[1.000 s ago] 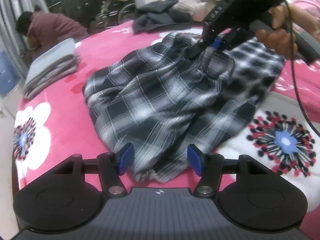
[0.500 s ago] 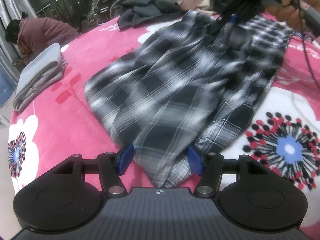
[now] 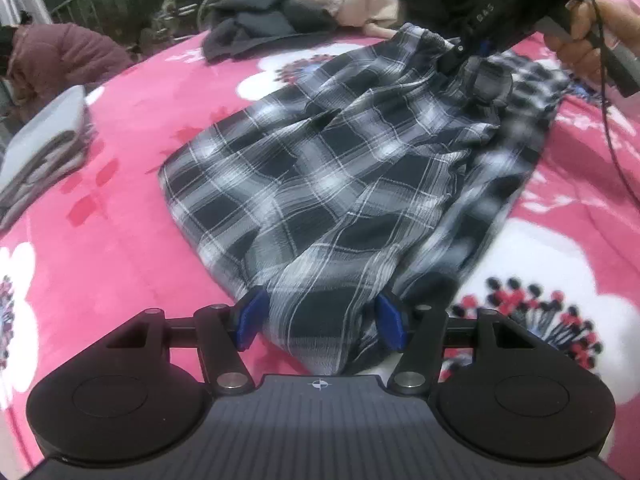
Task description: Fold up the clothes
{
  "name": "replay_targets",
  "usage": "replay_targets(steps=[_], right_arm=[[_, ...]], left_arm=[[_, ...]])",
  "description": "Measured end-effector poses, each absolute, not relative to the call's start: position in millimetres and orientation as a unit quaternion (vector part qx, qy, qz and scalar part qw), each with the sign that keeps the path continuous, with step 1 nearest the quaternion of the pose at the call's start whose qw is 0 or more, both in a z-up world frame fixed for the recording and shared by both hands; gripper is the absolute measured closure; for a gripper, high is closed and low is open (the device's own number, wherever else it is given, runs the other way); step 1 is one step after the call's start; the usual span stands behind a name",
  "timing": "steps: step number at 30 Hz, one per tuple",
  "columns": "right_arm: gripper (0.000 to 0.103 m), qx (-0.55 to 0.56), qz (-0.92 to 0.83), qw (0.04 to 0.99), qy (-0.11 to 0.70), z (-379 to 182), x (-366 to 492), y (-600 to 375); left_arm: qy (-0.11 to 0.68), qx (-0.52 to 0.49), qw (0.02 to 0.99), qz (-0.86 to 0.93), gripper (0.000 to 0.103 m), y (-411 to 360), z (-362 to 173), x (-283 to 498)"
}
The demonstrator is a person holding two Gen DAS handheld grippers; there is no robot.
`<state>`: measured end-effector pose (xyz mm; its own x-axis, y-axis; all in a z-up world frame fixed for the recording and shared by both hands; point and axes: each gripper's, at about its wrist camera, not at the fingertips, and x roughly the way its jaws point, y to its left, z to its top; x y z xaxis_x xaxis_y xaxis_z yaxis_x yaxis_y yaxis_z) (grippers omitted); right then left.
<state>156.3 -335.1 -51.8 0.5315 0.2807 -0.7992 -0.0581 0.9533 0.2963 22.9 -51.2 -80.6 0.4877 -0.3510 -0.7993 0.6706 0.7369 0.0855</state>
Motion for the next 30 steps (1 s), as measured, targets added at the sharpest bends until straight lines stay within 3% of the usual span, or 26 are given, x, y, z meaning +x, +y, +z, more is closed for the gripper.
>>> replay_targets(steps=[30], right_arm=[[0.082,0.002,0.032,0.875,0.483,-34,177,-468]], left_arm=[[0.402,0.181,0.807,-0.391,0.043,-137,-77,23]])
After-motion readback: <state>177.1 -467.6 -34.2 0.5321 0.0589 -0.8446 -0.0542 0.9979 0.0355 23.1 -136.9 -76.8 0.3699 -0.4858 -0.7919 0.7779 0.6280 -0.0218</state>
